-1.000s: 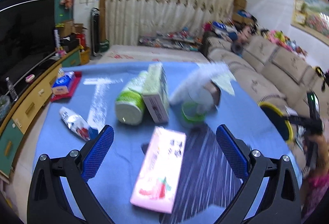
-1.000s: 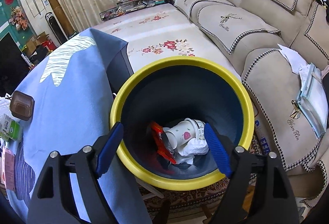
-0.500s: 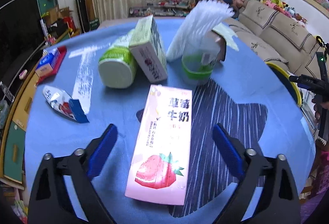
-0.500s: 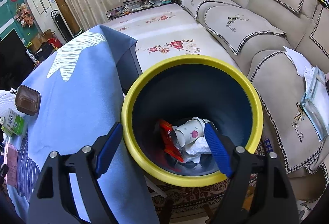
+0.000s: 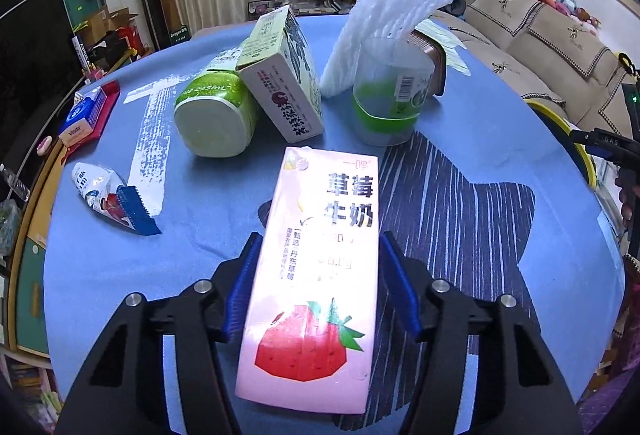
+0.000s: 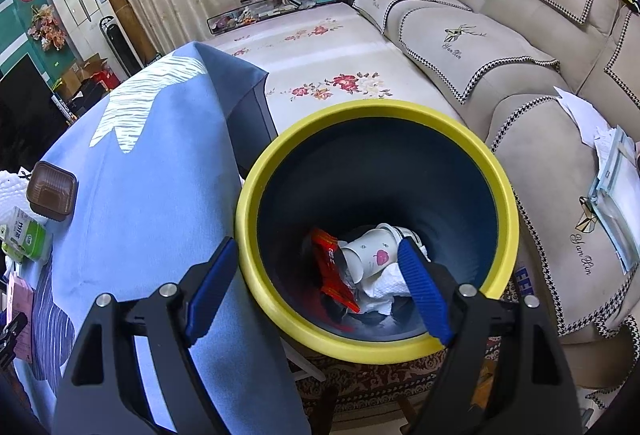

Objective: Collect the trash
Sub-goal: 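Grasp the pink strawberry milk carton with the left gripper, then carry the milk carton into the bin and open the left gripper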

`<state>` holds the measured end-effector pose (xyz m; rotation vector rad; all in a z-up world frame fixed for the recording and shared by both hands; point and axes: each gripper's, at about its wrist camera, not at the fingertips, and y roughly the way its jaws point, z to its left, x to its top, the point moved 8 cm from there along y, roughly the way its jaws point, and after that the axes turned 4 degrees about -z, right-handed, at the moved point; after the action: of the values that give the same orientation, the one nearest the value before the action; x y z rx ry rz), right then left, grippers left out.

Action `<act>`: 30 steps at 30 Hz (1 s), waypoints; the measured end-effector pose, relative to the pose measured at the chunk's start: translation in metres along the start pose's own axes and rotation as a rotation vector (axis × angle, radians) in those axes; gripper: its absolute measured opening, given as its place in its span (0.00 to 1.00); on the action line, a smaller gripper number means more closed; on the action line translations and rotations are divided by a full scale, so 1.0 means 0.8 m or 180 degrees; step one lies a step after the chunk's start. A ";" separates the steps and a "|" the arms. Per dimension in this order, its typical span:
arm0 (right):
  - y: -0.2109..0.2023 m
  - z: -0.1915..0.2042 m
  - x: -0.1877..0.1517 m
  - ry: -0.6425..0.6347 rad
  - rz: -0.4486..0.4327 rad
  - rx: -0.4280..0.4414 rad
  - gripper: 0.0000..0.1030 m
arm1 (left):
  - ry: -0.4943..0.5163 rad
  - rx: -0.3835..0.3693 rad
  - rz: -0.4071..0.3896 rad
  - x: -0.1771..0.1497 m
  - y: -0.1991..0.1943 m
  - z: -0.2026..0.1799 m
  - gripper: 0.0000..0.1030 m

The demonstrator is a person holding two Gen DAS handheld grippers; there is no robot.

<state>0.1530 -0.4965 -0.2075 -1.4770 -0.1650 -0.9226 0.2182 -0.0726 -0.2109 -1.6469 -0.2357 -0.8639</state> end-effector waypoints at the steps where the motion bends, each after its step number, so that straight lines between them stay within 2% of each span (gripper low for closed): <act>1: 0.000 0.000 0.000 0.0003 -0.0001 -0.0001 0.75 | 0.0007 0.0001 0.0000 0.000 0.000 0.000 0.55; 4: 0.001 -0.001 0.000 0.0009 0.0003 -0.0005 0.75 | 0.0009 -0.0013 0.0003 0.000 -0.001 -0.002 0.49; 10: 0.001 -0.001 -0.001 0.0010 0.0002 0.0007 0.75 | 0.0053 0.0015 -0.0064 0.002 -0.012 -0.010 0.48; 16: 0.001 -0.002 -0.002 0.0017 0.0006 0.0018 0.75 | 0.0136 -0.0074 -0.0145 0.009 -0.032 -0.033 0.48; 25: -0.006 -0.013 -0.003 0.0055 -0.0031 0.0019 0.75 | 0.0389 -0.0379 -0.0230 0.031 -0.051 -0.108 0.48; 30: -0.014 -0.029 -0.004 0.0091 -0.0067 -0.0038 0.75 | 0.0578 -0.0689 -0.0199 0.056 -0.044 -0.175 0.48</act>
<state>0.1340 -0.5141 -0.2045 -1.4749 -0.1545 -0.9628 0.1725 -0.2041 -0.1521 -1.7547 -0.0692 -1.1115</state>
